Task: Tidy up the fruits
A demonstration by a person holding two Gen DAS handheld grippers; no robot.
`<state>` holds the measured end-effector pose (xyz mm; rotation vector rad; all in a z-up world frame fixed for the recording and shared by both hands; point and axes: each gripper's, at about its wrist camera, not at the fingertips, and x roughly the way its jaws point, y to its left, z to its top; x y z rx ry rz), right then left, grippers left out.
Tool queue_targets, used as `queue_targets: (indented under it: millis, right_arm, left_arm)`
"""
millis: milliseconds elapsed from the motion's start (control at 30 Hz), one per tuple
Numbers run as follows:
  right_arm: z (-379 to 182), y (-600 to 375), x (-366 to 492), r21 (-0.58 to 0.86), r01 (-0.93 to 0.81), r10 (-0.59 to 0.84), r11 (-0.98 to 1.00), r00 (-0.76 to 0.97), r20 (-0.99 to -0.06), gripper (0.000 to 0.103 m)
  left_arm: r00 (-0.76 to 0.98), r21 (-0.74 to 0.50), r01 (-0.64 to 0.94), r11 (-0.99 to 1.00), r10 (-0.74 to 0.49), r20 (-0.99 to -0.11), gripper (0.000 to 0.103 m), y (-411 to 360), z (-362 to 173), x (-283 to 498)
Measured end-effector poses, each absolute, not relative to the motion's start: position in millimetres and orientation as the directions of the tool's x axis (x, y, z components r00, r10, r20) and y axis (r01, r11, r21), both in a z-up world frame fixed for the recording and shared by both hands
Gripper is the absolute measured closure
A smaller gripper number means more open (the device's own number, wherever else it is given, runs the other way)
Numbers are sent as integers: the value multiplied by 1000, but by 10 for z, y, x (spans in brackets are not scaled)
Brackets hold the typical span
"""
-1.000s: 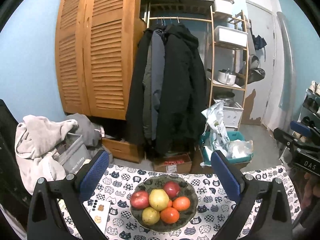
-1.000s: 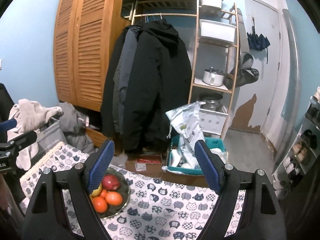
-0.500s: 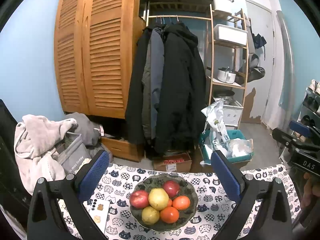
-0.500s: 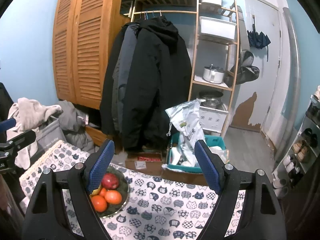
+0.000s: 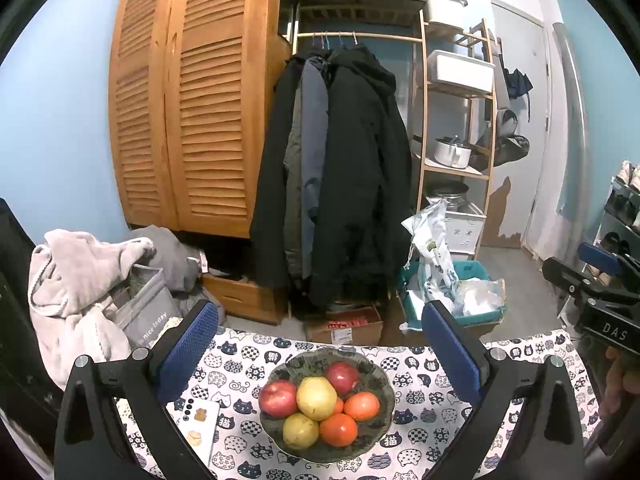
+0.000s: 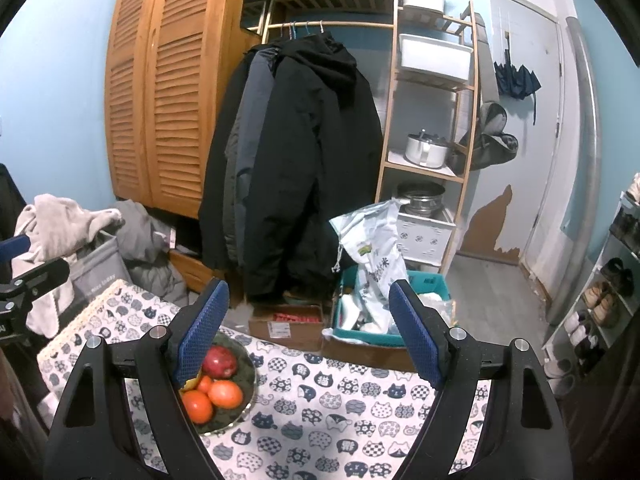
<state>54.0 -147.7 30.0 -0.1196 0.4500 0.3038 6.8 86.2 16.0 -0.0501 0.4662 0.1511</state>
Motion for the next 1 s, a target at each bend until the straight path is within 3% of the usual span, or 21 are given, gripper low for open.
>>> queue_targets:
  millis: [1000]
  right_arm:
    - [300,-1487,540,-51,-315,261,948,858,-443,22]
  left_arm:
    - [881,14,-174,985,162,-444,0,825,229,25]
